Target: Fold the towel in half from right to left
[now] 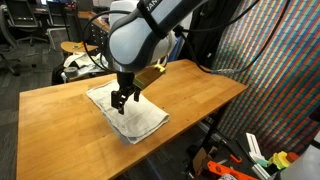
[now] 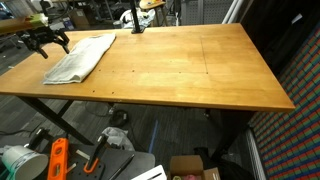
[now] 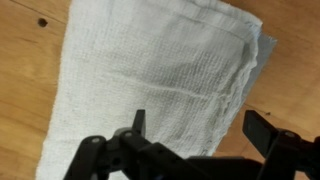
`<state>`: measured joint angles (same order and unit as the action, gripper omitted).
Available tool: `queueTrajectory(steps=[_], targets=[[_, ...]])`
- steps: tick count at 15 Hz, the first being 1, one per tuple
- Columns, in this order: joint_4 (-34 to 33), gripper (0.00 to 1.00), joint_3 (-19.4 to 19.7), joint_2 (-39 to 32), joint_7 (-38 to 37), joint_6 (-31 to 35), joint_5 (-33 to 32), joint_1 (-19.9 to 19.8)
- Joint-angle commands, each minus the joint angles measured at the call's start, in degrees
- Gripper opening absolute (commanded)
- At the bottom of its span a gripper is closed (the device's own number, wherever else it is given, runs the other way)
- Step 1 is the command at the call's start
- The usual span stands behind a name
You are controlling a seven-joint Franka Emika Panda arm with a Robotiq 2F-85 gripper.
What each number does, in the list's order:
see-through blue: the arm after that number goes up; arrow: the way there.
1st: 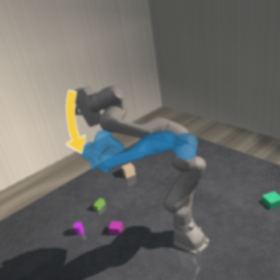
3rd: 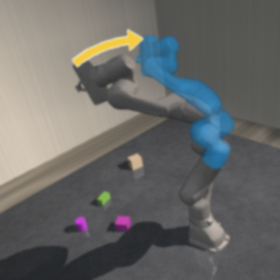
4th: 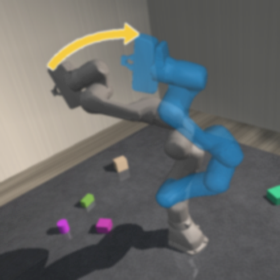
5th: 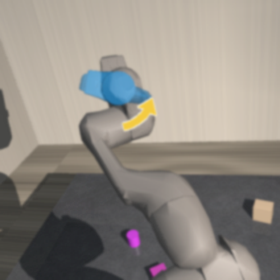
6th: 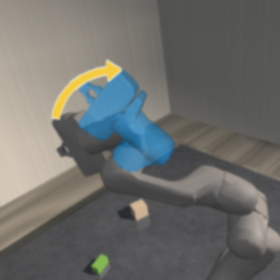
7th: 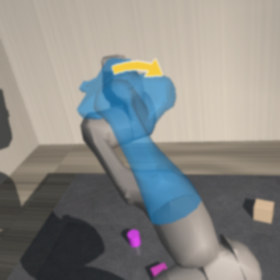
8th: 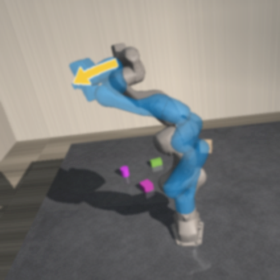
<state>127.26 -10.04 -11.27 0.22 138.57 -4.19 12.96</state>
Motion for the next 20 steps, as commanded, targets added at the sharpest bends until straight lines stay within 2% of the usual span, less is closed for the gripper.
queueTrajectory(steps=[1, 7, 13, 20], targets=[[-7.6, 1.0, 1.8, -3.7, -5.5, -3.5, -3.6, 0.1], [-23.4, 1.0, 2.7, -12.6, -11.2, -14.4, -2.6, 1.0], [-36.0, 1.0, 3.4, -21.4, -14.2, -17.1, -0.7, 1.2], [-50.1, 1.0, 4.2, -30.7, -16.1, -23.4, 0.8, 1.6]])
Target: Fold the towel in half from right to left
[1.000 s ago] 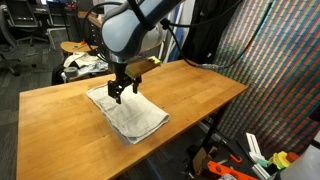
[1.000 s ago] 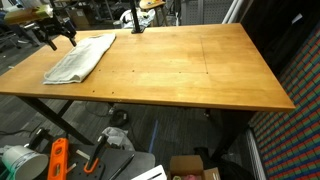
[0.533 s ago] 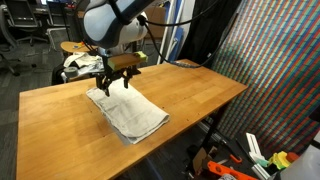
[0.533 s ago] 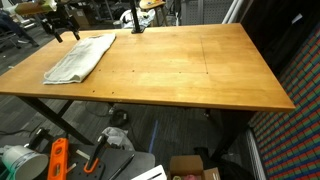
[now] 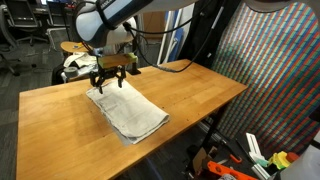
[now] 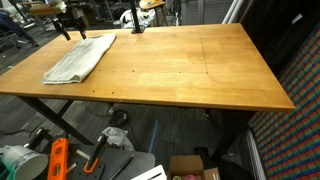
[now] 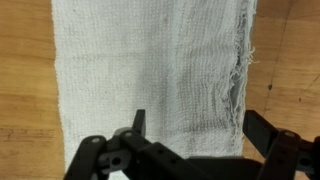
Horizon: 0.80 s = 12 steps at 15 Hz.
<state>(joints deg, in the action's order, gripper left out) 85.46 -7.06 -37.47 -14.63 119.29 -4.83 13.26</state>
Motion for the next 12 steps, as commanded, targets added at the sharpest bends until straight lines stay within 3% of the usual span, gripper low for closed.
queueTrajectory(steps=[1, 12], targets=[[-10.1, 1.0, 1.3, -5.6, -1.5, -4.9, 1.6, 1.3], [-25.1, 1.0, 4.9, -16.6, -8.6, -5.0, 0.7, 4.3]])
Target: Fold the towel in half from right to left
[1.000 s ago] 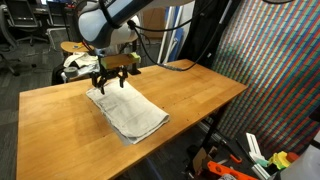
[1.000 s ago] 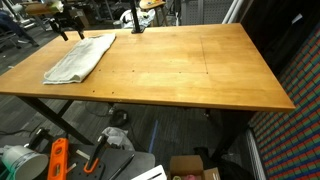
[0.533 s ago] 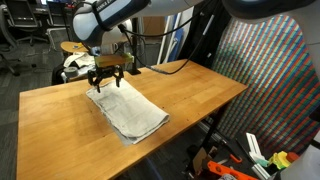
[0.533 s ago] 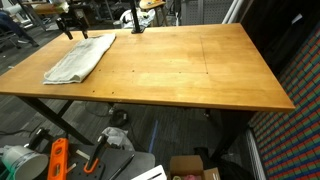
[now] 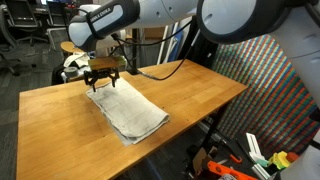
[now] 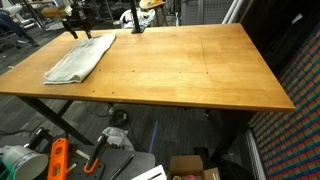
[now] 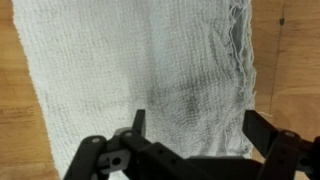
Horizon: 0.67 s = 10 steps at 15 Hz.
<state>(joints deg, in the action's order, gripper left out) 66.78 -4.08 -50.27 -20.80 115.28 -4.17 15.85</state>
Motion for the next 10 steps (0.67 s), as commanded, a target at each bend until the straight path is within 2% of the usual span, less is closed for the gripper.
queueTrajectory(steps=[1, 10], targets=[[-7.6, 1.0, 2.3, -4.6, -3.2, -1.0, 0.1, 1.9], [-16.7, 1.0, 4.3, -11.3, -8.0, -1.1, 0.4, 2.8]])
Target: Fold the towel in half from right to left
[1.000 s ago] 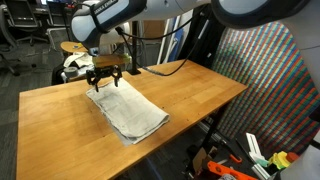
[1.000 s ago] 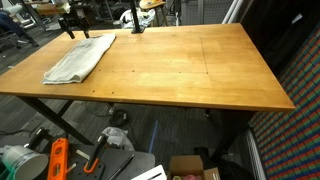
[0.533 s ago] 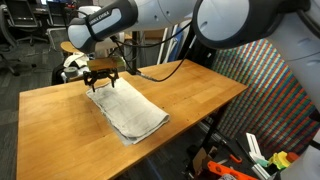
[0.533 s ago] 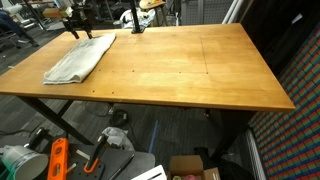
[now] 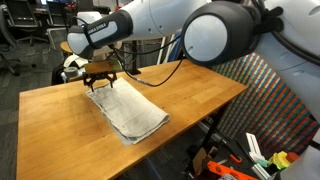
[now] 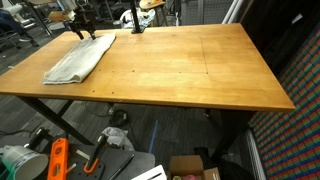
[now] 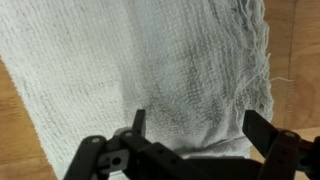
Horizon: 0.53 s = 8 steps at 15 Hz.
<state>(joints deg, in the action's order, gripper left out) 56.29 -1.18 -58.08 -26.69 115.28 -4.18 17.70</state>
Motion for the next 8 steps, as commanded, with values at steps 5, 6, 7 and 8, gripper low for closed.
queueTrajectory(steps=[5, 6, 7, 8], targets=[[-10.9, 1.0, 1.9, -7.0, -4.6, -1.2, 0.7, 0.9], [-11.7, 1.0, 2.0, -7.7, -5.1, -1.2, 0.7, 0.9], [-12.6, 1.0, 2.1, -8.3, -5.6, -1.4, 0.8, 0.8], [-13.3, 1.0, 2.3, -9.0, -6.0, -1.5, 0.8, 0.7]])
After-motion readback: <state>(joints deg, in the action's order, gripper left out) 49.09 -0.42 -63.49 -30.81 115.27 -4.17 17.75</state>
